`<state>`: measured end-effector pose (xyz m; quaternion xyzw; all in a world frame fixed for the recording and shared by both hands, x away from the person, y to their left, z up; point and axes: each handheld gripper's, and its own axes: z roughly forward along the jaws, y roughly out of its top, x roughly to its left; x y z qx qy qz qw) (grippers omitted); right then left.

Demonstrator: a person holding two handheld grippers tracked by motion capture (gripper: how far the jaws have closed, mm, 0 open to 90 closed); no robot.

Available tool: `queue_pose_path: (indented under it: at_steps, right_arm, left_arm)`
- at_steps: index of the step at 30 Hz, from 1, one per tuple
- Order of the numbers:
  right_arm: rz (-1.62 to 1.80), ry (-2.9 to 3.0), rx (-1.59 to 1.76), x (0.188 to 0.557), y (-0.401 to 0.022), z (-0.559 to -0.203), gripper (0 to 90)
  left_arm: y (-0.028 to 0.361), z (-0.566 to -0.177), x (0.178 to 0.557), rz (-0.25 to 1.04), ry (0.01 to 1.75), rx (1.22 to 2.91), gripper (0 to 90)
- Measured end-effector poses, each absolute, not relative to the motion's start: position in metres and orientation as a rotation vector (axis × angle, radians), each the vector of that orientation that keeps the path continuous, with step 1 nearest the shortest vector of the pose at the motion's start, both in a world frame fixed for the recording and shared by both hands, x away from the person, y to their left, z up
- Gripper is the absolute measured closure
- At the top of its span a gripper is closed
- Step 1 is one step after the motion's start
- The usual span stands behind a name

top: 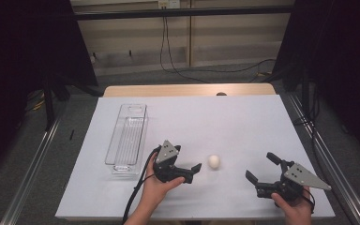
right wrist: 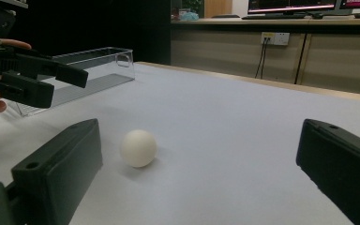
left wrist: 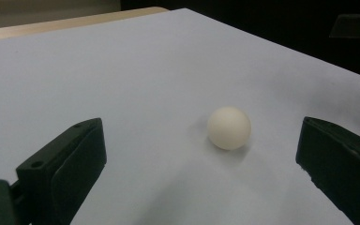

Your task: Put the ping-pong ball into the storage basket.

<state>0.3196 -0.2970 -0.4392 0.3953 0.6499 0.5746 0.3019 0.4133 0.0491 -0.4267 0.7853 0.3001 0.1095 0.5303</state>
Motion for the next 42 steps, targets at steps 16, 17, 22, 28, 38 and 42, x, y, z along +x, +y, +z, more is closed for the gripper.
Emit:
queue_pose_path:
  at_steps: [16,17,22,28,38,42]
  right_arm:
    - [1.527,1.722,1.053,0.319,-0.298,-0.439,0.3]
    - [1.526,1.723,1.049,0.319,-0.298,-0.439,0.3]
    - [1.526,1.721,1.051,0.319,-0.298,-0.439,0.4]
    - [1.526,1.722,1.046,0.320,-0.298,-0.439,0.4]
    - [1.529,1.718,1.051,0.320,-0.298,-0.439,0.5]
    - [1.527,1.723,1.050,0.320,-0.298,-0.439,0.5]
  left_arm:
    - [0.035,-0.429,0.418,0.240,0.710,1.921,1.8]
    - [0.034,-0.429,0.419,0.232,0.708,1.924,1.8]
    - [0.030,-0.429,0.419,0.214,0.701,1.929,1.8]
    - [0.026,-0.428,0.421,0.208,0.695,1.944,1.9]
    - [0.017,-0.430,0.423,0.193,0.687,1.967,2.7]
    - [0.013,-0.429,0.423,0.183,0.677,1.972,3.0]
